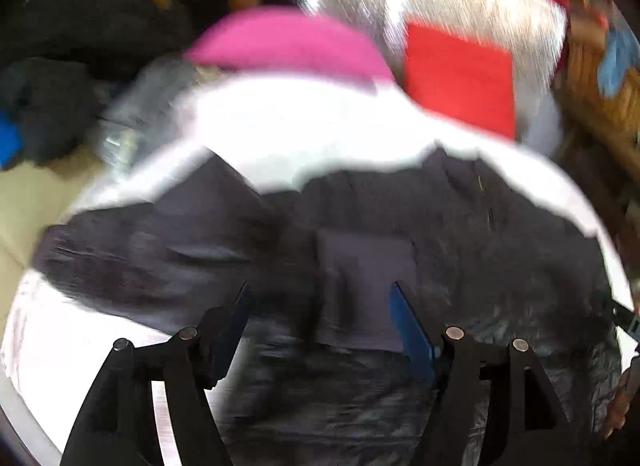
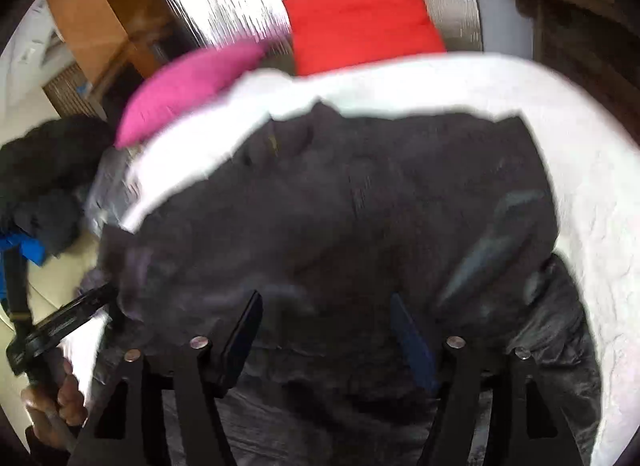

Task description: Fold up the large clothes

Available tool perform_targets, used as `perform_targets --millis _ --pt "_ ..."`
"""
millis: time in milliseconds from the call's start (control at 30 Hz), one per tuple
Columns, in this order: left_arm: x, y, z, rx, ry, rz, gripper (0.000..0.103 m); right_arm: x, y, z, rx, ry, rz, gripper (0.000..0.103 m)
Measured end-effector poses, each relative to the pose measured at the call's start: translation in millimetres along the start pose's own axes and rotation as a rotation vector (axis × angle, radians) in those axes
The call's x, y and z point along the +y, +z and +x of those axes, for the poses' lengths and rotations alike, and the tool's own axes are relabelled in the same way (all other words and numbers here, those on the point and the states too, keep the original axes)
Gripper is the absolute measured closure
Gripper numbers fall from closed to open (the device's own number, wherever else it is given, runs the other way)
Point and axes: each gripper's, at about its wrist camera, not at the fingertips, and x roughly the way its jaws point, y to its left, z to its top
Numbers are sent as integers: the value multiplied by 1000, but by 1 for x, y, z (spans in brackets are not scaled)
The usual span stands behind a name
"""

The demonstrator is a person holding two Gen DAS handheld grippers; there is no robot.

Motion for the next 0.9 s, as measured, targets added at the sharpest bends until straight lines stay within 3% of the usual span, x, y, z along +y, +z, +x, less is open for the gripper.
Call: perform_targets --millis 67,133,200,300,367,633,700,800,900 --pt "47 1 -20 -63 61 -120 12 4 0 -16 -81 4 -15 20" --pt "107 0 -30 -78 124 -282 11 5 0 -22 -102 31 -5 17" --pt "174 -8 -29 -53 182 -465 11 12 -4 -23 -102 31 8 16" --pt "258 -28 -22 -3 258 -664 11 24 -11 -18 -80 52 -27 16" --pt "297 -37 -13 10 214 -764 11 34 -12 -14 -70 54 -63 16" --pt "352 -46 33 41 70 -909 13 52 -15 -7 -73 92 -62 16" --pt "352 -44 43 47 63 -914 13 50 -15 -3 -61 102 -56 16" --pt "360 -42 69 82 54 -948 24 47 -14 0 -55 108 -37 16" --pt "365 -34 77 53 90 -935 32 39 -13 0 -60 119 -12 16"
